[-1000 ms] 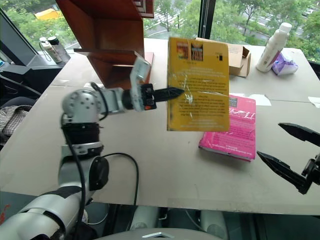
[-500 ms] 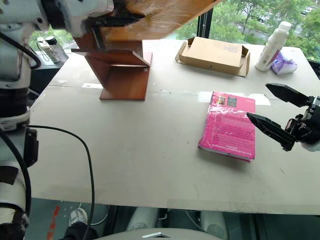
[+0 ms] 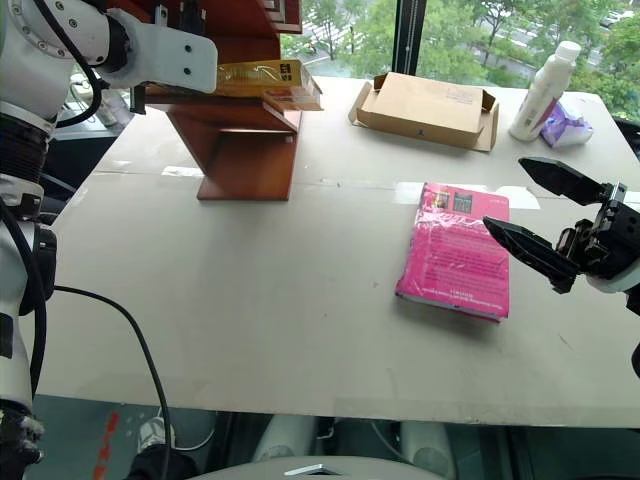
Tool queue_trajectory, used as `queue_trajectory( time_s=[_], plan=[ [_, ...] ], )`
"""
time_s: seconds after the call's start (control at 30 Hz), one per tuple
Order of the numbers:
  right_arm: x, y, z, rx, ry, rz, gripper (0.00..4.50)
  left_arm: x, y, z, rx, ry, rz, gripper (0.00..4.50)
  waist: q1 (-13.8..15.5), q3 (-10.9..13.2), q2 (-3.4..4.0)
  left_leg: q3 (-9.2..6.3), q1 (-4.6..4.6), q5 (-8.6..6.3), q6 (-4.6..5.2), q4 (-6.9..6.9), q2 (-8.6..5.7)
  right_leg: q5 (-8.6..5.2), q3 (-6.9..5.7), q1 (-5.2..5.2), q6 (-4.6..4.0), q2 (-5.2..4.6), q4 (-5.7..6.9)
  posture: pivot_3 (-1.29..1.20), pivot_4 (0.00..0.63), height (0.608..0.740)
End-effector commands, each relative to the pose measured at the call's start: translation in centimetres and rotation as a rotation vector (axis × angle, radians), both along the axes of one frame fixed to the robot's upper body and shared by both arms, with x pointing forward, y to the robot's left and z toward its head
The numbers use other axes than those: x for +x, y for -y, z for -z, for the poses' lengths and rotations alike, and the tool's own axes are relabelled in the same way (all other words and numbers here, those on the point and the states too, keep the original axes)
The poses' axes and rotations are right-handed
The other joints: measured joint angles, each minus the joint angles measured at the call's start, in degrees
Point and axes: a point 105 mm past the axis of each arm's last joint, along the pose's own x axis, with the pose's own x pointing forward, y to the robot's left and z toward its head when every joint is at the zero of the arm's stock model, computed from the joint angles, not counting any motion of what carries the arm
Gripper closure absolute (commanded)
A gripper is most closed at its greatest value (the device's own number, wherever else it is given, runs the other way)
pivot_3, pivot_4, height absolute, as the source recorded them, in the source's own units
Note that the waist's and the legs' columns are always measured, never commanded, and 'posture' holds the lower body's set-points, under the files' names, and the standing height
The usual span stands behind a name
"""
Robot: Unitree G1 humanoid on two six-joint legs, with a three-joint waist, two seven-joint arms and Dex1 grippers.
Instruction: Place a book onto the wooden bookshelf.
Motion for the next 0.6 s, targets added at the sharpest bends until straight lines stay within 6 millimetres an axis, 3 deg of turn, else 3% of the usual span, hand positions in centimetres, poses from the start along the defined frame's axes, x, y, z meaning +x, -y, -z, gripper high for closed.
queue_trajectory(
  time_s=[0.03,0.17,0.23,0.33,0.4,0.5,0.6],
  plan=[
    [-0.9,-0.2,-0.6,-0.004,0.045,0.008,0.00,0.7,-2.4,0.2,-0.002,0.021,-0.072,3.19,-0.04,-0.02,0.04,-0.01,0.06,0.00,0.00,0.00,0.03,-0.08,0.00,0.00,0.04,0.01,0.07,0.00,0.150,0.733],
    [-1.2,0.0,-0.3,-0.013,0.029,0.019,0.00,0.0,-1.8,-1.7,-0.111,0.051,-0.010,1.18,-0.27,0.00,0.03,-0.03,0.09,0.01,-0.02,0.23,0.09,-0.15,0.09,-0.17,-0.19,0.03,0.57,0.00,0.150,0.733],
    [-1.3,0.3,-0.2,-0.019,0.023,0.027,0.00,-1.8,-1.3,-2.6,-0.269,-0.036,0.029,0.26,-0.24,0.06,-0.07,-0.02,-0.13,0.01,-0.02,0.37,0.12,-0.15,0.09,-0.36,-0.21,0.01,0.68,0.00,0.150,0.733],
    [-1.1,0.7,-0.1,-0.032,0.009,0.043,0.00,-6.9,0.8,-4.3,-0.659,-0.257,0.196,0.26,-0.46,0.08,-0.06,0.07,-0.28,0.01,-0.02,0.41,0.13,-0.03,0.15,-0.45,-0.43,-0.08,0.64,0.00,0.150,0.733],
    [-0.9,1.3,0.2,-0.041,-0.014,0.063,0.00,-10.5,1.3,-4.3,-0.860,-0.382,0.262,0.26,-0.62,0.08,-0.05,0.13,-0.52,0.01,-0.03,0.46,0.10,-0.02,0.21,-0.72,-0.30,-0.18,0.69,0.00,0.150,0.733],
    [-0.7,2.1,0.7,-0.059,-0.052,0.100,0.00,-14.6,3.5,-2.6,-1.018,-0.601,0.325,0.26,-1.06,0.08,-0.02,0.05,-0.63,0.15,-0.27,0.50,0.01,-0.04,0.23,-0.77,0.03,-0.23,0.76,0.00,0.150,0.733],
    [-0.7,2.8,1.2,-0.076,-0.084,0.135,0.00,-15.9,6.0,-0.4,-1.129,-0.726,0.350,0.26,-0.18,0.08,-0.02,-0.15,-0.70,0.16,-0.27,0.60,-0.05,-0.06,0.08,-0.73,0.08,-0.26,0.82,0.00,0.150,0.733]
  ],
)
